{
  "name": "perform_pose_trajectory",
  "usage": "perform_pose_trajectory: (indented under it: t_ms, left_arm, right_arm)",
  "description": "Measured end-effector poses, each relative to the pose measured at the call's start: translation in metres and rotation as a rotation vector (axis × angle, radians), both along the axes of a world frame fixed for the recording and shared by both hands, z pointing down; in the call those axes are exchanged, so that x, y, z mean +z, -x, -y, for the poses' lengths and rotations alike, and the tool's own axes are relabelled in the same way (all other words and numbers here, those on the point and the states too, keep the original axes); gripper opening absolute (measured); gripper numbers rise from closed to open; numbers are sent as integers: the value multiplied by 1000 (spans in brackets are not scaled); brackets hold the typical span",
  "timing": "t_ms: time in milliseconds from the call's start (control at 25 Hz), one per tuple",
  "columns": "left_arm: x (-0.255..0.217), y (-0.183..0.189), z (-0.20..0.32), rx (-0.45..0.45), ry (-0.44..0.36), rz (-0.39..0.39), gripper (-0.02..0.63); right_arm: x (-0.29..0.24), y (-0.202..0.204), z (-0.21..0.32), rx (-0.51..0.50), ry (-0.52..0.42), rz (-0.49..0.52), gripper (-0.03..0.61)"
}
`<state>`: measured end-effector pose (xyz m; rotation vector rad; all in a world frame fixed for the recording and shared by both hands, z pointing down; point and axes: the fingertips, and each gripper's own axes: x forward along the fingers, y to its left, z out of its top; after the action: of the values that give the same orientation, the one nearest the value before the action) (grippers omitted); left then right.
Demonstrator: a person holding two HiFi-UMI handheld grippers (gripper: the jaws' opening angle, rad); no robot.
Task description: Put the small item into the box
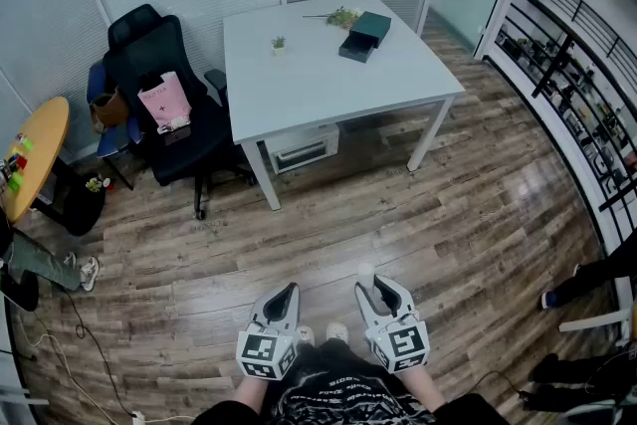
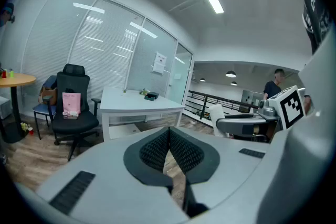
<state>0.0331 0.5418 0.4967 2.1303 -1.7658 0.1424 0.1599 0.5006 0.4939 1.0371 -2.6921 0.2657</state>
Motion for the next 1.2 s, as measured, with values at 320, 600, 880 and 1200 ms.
perform_pose_trajectory:
  t_ms: [320,600,880,1200]
  left_arm:
    - [-2,4,-13,19,-2,8,18]
    - [-4,7,-13,28,-6,10,18]
    - [-1,17,-15,50,-5,2,18]
    - [1,32,-11,118,-11,8,18]
  right_arm:
    - [0,-4,-8,47,7,8,133]
    - [3,3,-15,34,20,6,133]
    - [-1,9,-16,83,30,47,135]
    - [-1,7,-15,193,13,65,137]
